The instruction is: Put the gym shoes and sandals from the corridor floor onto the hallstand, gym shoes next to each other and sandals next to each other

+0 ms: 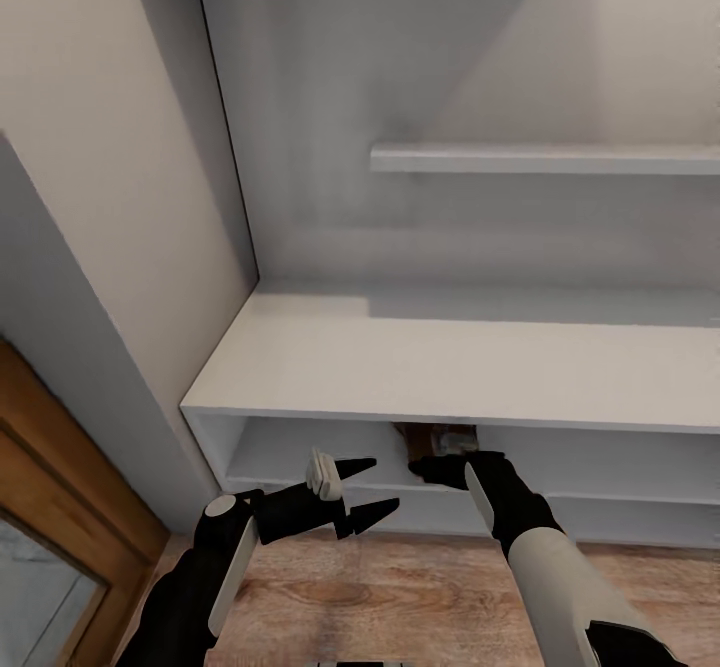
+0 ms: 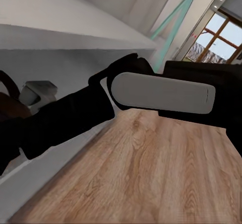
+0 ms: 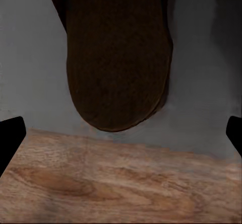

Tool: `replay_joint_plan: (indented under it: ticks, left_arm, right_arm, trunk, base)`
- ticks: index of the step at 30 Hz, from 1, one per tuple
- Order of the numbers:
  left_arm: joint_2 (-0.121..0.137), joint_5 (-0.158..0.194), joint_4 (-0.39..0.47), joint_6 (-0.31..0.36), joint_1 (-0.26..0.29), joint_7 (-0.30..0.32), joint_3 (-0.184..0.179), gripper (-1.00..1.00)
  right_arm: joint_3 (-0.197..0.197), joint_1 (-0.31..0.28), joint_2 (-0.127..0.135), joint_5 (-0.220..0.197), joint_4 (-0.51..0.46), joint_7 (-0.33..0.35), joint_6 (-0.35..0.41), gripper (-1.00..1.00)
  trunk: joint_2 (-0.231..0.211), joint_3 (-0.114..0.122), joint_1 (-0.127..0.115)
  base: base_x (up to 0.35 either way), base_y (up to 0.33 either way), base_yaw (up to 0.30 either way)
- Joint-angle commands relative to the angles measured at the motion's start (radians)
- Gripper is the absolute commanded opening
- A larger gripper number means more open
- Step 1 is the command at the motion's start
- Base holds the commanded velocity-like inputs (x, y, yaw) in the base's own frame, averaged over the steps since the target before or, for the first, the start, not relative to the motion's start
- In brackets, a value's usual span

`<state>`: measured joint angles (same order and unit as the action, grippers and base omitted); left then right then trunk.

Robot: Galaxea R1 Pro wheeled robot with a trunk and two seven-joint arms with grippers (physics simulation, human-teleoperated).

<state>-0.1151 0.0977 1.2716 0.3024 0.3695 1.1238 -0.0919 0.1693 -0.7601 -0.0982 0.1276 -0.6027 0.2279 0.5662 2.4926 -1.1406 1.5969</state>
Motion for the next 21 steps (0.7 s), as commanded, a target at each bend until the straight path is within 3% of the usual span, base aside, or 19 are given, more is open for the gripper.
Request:
replay_joint_plan:
  ticks: [1,21]
  left_arm:
    - [0.0,0.005,0.0,0.01,0.0,0.002,0.0,1.0]
    - [0.0,0.005,0.0,0.01,0.0,0.002,0.0,1.0]
  right_arm:
    - [0.008,0.0,-0.001,0.011,-0.002,0.008,0.004,1.0]
    - [0.01,0.0,-0.001,0.01,-0.002,0.008,0.004,1.0]
  trunk:
    - [0.0,-0.001,-0.001]
    - [0.0,-0.001,-0.001]
  base:
    - [-0.281,0.0,0.0]
    - [-0.332,0.0,0.0]
